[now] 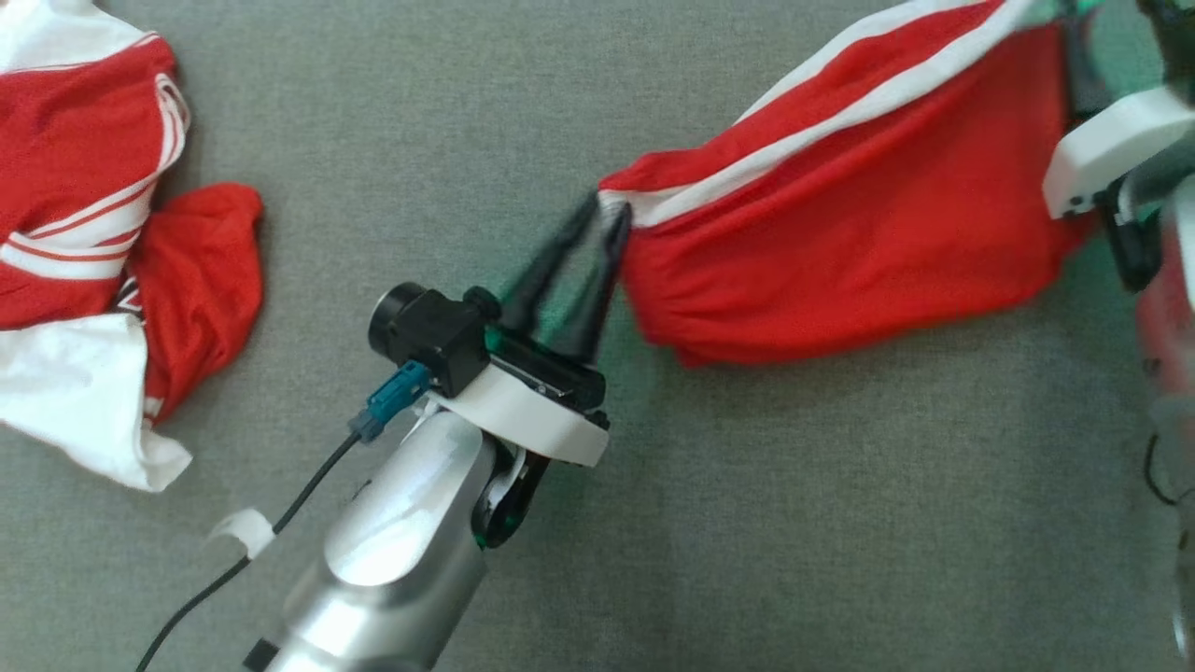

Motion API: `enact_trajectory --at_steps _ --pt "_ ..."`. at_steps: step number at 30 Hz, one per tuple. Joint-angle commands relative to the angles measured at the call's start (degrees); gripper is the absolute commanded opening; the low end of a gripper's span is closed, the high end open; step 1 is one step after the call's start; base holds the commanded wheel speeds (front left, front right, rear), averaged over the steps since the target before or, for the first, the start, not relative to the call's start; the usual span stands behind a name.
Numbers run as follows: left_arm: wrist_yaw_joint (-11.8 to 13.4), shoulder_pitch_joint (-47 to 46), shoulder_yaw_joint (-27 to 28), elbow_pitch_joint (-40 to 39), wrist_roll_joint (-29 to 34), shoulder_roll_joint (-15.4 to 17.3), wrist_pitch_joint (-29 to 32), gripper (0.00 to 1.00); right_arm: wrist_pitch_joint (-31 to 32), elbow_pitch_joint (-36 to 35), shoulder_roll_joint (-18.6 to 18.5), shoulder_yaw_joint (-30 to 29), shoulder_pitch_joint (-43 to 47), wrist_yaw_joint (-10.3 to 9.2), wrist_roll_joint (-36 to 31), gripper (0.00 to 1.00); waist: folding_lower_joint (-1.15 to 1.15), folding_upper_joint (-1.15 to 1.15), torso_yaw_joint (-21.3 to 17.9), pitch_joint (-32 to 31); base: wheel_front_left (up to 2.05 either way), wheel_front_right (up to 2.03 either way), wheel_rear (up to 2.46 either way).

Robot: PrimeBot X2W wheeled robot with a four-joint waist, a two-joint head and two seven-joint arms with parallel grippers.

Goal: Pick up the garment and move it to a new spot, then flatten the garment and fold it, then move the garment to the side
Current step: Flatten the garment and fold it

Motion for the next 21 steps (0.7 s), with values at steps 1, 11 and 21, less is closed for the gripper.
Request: enact_trajectory --at_steps 1,11,21 --pt "0.45 -0.53 1.75 -1.86 -0.19 0.23 -0.24 1.0 -0.86 -1.28 0.37 0.71 -0.88 -0.04 0.04 1.0 0.0 0.0 0.22 -0.38 0.0 0.0 0.0" --pt "9.26 4.84 4.45 -8.39 11.73 0.23 -0.24 1.0 -3.63 2.33 0.58 0.27 4.12 -0.04 11.32 1.0 0.0 0.0 1.41 -3.84 0.0 0.0 0.0" --pt "17.07 14.74 8.65 -21.6 21.06 0.23 -0.24 1.0 5.11 5.7 -7.52 6.39 7.11 -0.04 28.82 1.0 0.0 0.0 6.23 -4.25 0.0 0.0 0.0"
